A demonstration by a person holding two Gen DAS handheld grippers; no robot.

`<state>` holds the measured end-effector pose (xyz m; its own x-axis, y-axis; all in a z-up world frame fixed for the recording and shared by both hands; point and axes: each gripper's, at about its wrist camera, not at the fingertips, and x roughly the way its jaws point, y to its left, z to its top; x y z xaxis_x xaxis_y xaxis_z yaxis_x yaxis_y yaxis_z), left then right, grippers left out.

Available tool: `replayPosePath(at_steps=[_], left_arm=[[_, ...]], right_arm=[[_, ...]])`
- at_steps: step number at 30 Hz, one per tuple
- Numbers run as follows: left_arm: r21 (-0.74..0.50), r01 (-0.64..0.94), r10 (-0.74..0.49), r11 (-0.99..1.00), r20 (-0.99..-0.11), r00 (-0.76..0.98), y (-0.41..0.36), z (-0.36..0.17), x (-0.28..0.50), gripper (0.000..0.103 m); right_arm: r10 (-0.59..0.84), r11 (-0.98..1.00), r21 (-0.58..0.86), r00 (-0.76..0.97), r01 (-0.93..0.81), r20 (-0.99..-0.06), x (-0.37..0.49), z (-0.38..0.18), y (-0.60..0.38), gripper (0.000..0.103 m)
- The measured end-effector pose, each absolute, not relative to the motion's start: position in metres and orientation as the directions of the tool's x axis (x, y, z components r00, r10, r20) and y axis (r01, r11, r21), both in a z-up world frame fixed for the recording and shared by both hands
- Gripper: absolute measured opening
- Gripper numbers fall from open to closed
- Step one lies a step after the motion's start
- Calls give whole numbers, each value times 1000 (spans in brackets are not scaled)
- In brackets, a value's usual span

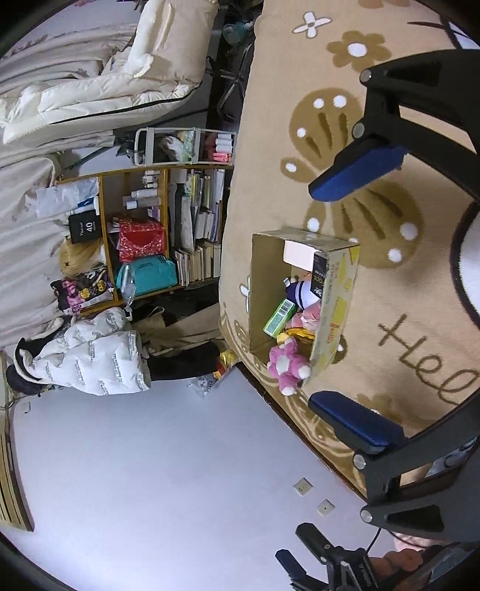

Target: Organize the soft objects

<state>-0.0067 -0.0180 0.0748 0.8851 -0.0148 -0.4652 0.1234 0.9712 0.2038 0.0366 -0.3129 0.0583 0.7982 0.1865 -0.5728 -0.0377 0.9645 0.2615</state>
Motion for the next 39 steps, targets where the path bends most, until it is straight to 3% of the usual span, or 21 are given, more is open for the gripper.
replayPosePath(at_steps=[17, 30, 39], left_arm=[[233, 124, -3, 964, -458, 889, -23, 23, -7, 103], [222, 178, -39, 959, -518, 854, -30, -5, 5, 103], [276, 166, -6, 947, -501, 865, -36, -10, 5, 103]], right_arm=[[98, 989, 145, 809, -16, -580, 10, 7, -293, 103], [77, 986, 166, 805, 26, -588, 12, -14, -302, 103], [60, 989, 141, 799, 32, -598, 13, -16, -298, 103]])
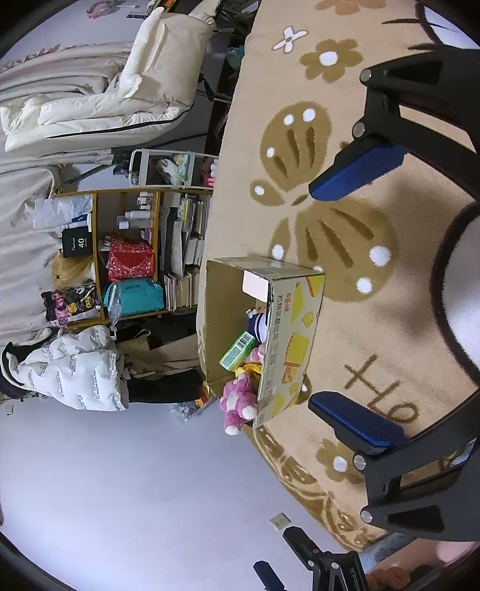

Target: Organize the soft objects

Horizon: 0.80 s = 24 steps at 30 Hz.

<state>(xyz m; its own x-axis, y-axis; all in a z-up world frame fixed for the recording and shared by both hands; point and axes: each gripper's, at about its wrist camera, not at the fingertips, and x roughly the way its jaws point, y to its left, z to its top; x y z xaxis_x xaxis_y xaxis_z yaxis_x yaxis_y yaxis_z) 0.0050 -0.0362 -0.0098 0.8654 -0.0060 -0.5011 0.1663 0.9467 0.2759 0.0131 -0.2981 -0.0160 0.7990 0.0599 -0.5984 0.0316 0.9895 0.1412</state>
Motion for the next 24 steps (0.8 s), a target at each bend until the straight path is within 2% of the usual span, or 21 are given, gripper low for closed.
replayPosePath(at_steps=[3, 24], left_arm=[[300, 123, 37, 946, -477, 878, -37, -10, 4, 103], [265, 123, 34, 956, -520, 854, -33, -14, 15, 103]], right_arm=[[62, 989, 144, 801, 30, -595, 12, -16, -299, 103], [44, 991, 127, 815, 37, -578, 7, -11, -299, 103]])
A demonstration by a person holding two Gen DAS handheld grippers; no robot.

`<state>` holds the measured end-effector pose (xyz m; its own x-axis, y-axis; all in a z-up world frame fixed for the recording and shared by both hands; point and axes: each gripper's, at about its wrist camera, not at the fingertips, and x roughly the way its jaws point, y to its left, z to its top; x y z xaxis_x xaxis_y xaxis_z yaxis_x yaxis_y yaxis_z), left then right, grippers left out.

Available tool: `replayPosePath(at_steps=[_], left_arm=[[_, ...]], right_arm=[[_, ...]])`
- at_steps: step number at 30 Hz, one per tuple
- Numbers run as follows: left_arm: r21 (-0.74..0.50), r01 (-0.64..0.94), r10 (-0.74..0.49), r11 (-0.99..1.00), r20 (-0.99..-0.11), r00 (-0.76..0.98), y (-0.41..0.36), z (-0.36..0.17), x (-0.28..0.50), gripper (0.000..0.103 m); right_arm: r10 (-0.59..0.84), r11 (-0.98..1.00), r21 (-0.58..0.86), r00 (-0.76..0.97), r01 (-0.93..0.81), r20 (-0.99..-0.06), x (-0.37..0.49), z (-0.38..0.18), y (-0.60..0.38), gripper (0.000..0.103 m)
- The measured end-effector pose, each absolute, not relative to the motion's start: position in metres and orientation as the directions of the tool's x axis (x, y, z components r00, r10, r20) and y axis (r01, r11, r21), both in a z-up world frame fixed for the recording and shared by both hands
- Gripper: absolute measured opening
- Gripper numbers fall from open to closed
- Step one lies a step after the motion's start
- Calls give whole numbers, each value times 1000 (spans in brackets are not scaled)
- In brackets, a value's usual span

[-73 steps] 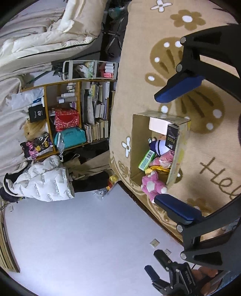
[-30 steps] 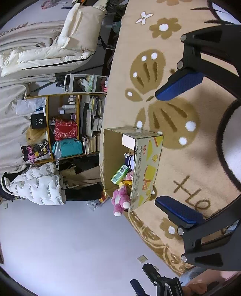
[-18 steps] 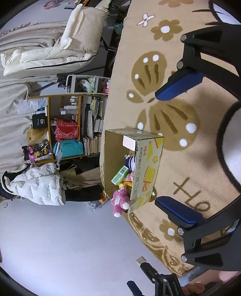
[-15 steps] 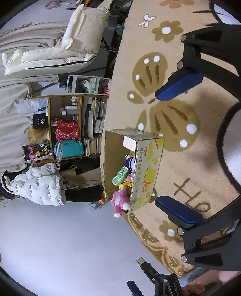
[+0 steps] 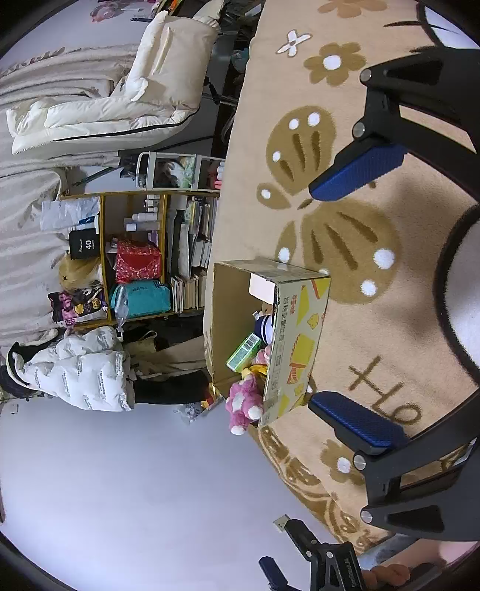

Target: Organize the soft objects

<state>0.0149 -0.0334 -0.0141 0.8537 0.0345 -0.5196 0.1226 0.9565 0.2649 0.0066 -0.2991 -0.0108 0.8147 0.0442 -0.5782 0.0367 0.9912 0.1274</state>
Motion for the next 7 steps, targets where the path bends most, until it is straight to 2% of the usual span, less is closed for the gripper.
replayPosePath(at_steps=[7], left_arm=[[265, 118, 38, 957, -518, 855, -32, -14, 14, 103]], right_arm=[[53, 990, 140, 819, 33, -572, 6, -7, -299, 103]])
